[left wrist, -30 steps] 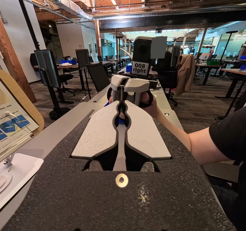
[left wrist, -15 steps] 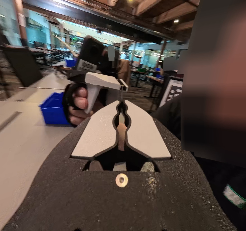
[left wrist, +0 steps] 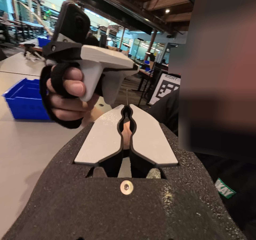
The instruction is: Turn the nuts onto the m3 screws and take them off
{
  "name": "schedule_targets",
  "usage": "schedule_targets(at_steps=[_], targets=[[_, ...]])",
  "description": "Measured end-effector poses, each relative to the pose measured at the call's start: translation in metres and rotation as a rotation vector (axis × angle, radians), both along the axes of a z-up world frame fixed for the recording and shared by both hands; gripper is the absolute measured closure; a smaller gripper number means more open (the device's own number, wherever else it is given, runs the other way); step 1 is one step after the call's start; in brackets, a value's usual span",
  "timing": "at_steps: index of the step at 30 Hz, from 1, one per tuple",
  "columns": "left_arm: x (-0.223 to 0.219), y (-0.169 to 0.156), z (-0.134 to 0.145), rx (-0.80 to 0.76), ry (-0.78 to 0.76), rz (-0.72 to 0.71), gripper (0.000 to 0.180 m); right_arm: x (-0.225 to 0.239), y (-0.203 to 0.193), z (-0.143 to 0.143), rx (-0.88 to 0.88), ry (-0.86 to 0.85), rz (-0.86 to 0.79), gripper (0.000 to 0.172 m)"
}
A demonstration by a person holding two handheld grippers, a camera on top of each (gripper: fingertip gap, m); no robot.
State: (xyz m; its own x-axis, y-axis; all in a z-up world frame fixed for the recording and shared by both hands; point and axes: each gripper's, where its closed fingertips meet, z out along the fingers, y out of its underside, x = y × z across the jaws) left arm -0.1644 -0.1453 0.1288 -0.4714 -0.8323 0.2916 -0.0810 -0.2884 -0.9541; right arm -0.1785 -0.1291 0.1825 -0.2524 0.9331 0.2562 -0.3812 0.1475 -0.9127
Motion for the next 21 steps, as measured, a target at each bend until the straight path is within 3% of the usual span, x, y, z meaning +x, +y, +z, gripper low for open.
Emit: schedule_targets(at_steps=[1, 6, 10, 13, 16, 21], targets=[[0.001, 0.006, -0.002, 0.022, 0.015, 0.049, 0.178, 0.001, 0.007, 0.001, -0.015, -0.013, -0.054, 0.166], [-0.004, 0.03, -0.007, 0.154, 0.074, 0.261, 0.178, 0.017, 0.05, 0.002, -0.083, -0.139, -0.47, 0.167], [-0.014, 0.029, 0.003, 0.2, 0.046, 0.306, 0.178, 0.054, 0.061, 0.003, -0.056, -0.263, -0.826, 0.167], [-0.021, 0.029, 0.011, 0.219, 0.023, 0.33, 0.178, 0.104, 0.067, -0.01, -0.001, -0.462, -1.097, 0.166], [-0.025, 0.026, 0.016, 0.226, 0.007, 0.333, 0.178, 0.182, 0.071, -0.045, -0.07, -0.749, -1.291, 0.166], [-0.025, 0.022, 0.02, 0.248, -0.004, 0.344, 0.178, 0.34, 0.051, -0.152, -0.44, -1.202, -1.432, 0.167]])
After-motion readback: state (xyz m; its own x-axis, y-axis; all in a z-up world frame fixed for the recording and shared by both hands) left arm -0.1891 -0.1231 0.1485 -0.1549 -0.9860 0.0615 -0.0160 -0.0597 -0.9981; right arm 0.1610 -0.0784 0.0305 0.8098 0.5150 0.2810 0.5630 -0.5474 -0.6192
